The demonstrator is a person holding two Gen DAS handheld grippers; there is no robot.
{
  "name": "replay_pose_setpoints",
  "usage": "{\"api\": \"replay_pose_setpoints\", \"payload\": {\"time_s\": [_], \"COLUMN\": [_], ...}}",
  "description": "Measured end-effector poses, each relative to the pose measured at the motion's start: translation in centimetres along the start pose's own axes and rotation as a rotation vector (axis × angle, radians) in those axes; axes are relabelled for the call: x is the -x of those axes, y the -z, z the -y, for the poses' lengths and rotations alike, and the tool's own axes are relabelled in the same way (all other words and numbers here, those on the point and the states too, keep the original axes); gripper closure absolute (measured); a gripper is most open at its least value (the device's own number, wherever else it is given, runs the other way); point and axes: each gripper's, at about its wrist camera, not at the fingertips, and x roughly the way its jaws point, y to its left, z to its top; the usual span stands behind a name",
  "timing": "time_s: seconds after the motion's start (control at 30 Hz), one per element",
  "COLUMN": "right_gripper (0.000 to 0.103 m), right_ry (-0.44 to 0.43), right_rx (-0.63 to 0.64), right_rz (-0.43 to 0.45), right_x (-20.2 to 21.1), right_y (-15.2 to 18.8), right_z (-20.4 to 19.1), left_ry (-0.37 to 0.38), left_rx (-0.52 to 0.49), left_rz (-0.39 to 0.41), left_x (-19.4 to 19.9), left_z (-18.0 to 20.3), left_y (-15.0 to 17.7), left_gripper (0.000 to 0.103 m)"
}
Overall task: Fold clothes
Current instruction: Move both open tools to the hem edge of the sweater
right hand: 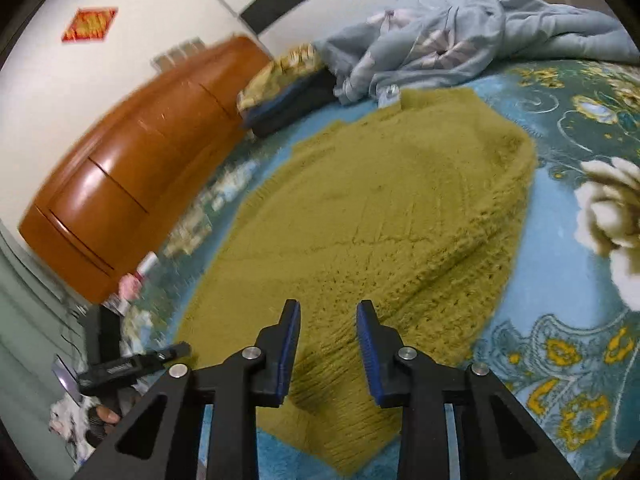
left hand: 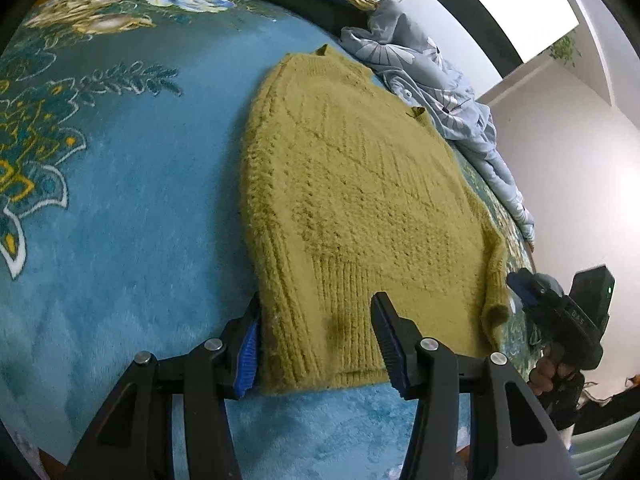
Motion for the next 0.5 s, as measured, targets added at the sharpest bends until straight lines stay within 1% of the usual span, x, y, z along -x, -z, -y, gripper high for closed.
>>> {"api": "replay_pose_setpoints", "payload": {"time_s": [0.07, 0.13, 0.23, 0.27, 0.3, 0.33, 0.5], "right_gripper": [0.070, 0.070, 0.070, 0.068, 0.062, 0.055, 0.054], "right_ry": [0.027, 0.043, -0.015, -0.033, -0.035, -0.022, 0.108], "right_rx": [-0.030, -0.063, -0.156, -0.189, -0.203, -0.206, -0.157], "right_rz": [0.016, 0.011, 0.011, 0.016, 0.016, 0.017, 0.020], "right_x": [1.2, 2.0, 2.3, 2.4, 2.3, 2.1, 0.4], "right_y": [0.7, 1.4, 2.2, 2.3, 2.3, 2.1, 0.7], "right_z": [1.2, 2.3, 3.7, 4.0, 4.0, 3.7, 0.5], "left_ry": [-0.005, -0.009, -0.008, -0.008, -0.007, -0.009, -0.027], "left_rx": [0.000, 0.000, 0.003, 0.005, 0.007, 0.008, -0.001], "left_rz": [0.002, 0.005, 0.016, 0.018, 0.020, 0.022, 0.029], "left_x": [-0.2, -0.4, -0.2, -0.1, -0.1, -0.1, 0.0], "left_z": [0.1, 0.2, 0.2, 0.2, 0.2, 0.2, 0.4], "left_y": [0.0, 0.0, 0.1, 0.1, 0.1, 0.2, 0.4], "left_gripper": [0.050, 0.050, 0.050, 0.050, 0.050, 0.050, 0.049]}}
